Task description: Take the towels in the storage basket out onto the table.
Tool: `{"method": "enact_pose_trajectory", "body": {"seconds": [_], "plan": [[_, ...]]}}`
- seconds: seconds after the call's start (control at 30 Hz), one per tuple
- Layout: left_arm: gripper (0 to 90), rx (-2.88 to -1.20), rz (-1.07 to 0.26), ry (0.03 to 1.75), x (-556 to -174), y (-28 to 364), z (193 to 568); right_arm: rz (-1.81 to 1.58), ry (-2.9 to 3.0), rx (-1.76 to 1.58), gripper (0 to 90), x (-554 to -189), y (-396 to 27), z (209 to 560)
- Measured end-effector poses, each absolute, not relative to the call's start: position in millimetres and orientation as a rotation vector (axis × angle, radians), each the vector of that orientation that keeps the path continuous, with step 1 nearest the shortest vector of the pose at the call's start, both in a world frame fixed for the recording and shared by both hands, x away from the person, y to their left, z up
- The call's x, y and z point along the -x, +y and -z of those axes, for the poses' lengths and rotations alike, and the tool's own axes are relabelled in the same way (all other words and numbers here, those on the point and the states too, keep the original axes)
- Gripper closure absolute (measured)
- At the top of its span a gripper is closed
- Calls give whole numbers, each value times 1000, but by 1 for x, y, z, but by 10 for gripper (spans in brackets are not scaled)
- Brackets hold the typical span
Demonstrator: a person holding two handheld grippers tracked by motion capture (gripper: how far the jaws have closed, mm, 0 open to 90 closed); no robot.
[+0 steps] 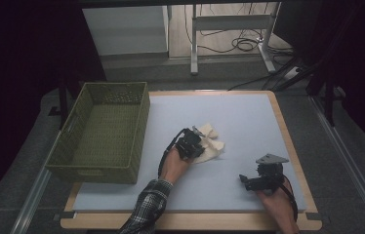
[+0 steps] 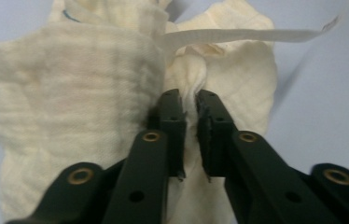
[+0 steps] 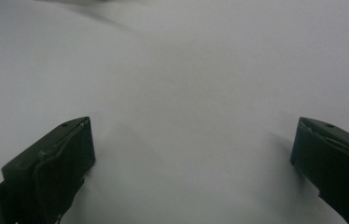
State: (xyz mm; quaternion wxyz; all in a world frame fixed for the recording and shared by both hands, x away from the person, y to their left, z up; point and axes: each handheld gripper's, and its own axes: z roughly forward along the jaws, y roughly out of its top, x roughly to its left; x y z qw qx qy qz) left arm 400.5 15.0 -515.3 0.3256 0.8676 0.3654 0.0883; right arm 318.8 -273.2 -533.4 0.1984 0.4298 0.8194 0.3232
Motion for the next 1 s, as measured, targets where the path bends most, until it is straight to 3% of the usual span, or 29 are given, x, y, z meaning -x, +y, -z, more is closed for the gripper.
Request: {"method": "enact_pose_trajectory", "body": {"seconds": [0.17, 0.23, 0.5, 0.73, 1.0], "plan": [[858, -2224, -213, 942, -396, 21, 506, -889, 2286, -1230, 94, -319, -273, 530], [858, -2191, -196, 936, -394, 25, 499, -900, 2309, -1209, 206, -319, -273, 526], [857, -2137, -206, 935, -390, 42, 480, -1103, 2443, -1182, 450, -337, -259, 520], [854, -2100, -226, 989, -392, 68, 473, -1119, 2449, -1158, 510, -366, -231, 516], [859, -2078, -264, 1032, -393, 85, 468, -1044, 2434, -1122, 465, -406, -196, 515]]}}
